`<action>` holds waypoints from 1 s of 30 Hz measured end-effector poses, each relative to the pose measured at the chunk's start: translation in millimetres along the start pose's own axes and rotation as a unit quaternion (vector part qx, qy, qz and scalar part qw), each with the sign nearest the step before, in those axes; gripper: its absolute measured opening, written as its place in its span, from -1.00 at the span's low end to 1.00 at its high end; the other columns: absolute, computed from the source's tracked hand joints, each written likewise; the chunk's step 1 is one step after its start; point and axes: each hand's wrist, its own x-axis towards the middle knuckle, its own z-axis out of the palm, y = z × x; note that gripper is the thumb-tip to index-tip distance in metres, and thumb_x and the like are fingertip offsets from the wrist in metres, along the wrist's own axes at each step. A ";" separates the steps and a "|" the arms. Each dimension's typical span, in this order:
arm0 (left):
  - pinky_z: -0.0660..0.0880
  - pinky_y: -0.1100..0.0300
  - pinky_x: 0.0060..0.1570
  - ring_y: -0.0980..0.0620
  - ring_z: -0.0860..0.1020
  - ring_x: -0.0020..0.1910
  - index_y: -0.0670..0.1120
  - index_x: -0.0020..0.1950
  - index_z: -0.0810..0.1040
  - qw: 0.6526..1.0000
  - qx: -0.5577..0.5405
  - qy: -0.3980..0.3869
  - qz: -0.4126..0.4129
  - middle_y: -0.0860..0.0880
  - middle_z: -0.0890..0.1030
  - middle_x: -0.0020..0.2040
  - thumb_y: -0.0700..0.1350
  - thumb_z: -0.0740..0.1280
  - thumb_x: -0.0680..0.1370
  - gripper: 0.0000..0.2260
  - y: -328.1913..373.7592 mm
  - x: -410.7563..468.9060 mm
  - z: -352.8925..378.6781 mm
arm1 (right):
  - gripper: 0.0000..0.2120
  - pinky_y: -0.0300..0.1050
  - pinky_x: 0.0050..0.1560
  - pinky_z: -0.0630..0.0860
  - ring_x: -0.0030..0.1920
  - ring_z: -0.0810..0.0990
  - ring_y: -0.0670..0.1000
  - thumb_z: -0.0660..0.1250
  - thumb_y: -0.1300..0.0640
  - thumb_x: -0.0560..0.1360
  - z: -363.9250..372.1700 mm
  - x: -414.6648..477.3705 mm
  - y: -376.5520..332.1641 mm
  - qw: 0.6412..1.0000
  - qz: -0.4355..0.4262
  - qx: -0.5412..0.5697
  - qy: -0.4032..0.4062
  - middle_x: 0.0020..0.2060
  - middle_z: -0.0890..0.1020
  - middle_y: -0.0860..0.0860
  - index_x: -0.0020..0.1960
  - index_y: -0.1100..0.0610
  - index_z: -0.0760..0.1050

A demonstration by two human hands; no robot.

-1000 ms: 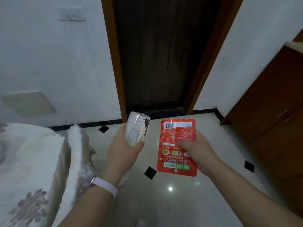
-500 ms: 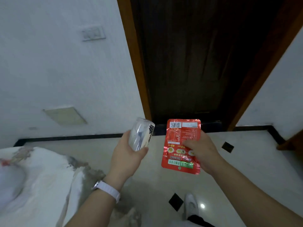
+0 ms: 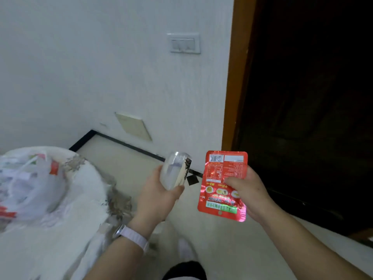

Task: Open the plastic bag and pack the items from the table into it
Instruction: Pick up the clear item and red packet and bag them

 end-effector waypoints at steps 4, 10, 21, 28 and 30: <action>0.53 0.07 -0.07 0.11 0.55 -0.07 0.22 0.17 0.35 0.999 -0.022 0.029 -0.018 0.20 0.53 -0.01 0.04 0.51 0.35 -0.51 -14.7 56.9 -4.0 | -0.74 -0.02 -0.24 0.64 -0.18 0.73 0.03 0.43 0.22 0.50 37.0 60.4 -20.5 0.999 0.000 -0.021 -0.026 -0.14 0.73 -0.04 0.12 -0.03 0.51; 0.59 0.09 -0.24 0.19 0.57 -0.18 0.21 0.21 0.37 0.994 -0.097 0.021 -0.050 0.25 0.54 -0.03 -0.04 0.52 0.36 -0.48 -31.2 177.7 -20.4 | -0.69 0.19 -0.03 0.64 -0.13 0.73 0.05 0.42 0.20 0.50 101.4 153.9 -71.5 0.996 -0.006 -0.082 -0.028 -0.03 0.71 0.01 0.20 -0.02 0.49; 0.44 0.30 -0.42 0.19 0.57 -0.28 0.21 0.01 0.39 0.986 -0.108 0.083 -0.098 0.17 0.56 -0.11 -0.07 0.52 0.37 -0.62 -72.2 344.9 -122.1 | -0.78 -0.12 -0.36 0.61 -0.22 0.73 0.05 0.37 0.28 0.52 248.5 293.4 -140.8 0.992 -0.020 -0.105 -0.064 -0.14 0.73 0.03 0.12 0.07 0.53; 0.63 -0.01 -0.17 0.05 0.60 -0.11 0.19 0.17 0.35 0.966 -0.116 0.146 -0.177 0.17 0.55 -0.01 0.02 0.52 0.30 -0.48 -118.5 402.3 -165.7 | -0.76 0.18 -0.05 0.63 -0.16 0.73 0.14 0.39 0.27 0.50 351.9 383.0 -158.3 0.977 0.006 -0.148 -0.152 -0.11 0.73 0.08 0.15 0.10 0.54; 0.63 -0.03 -0.14 0.03 0.62 -0.10 0.17 0.24 0.38 0.957 -0.115 0.180 -0.194 0.13 0.57 0.03 0.08 0.50 0.26 -0.41 -134.0 420.4 -181.4 | -0.77 0.12 -0.11 0.64 -0.17 0.73 0.15 0.38 0.29 0.50 388.5 410.4 -164.1 0.970 0.009 -0.151 -0.192 -0.12 0.73 0.09 0.13 0.10 0.54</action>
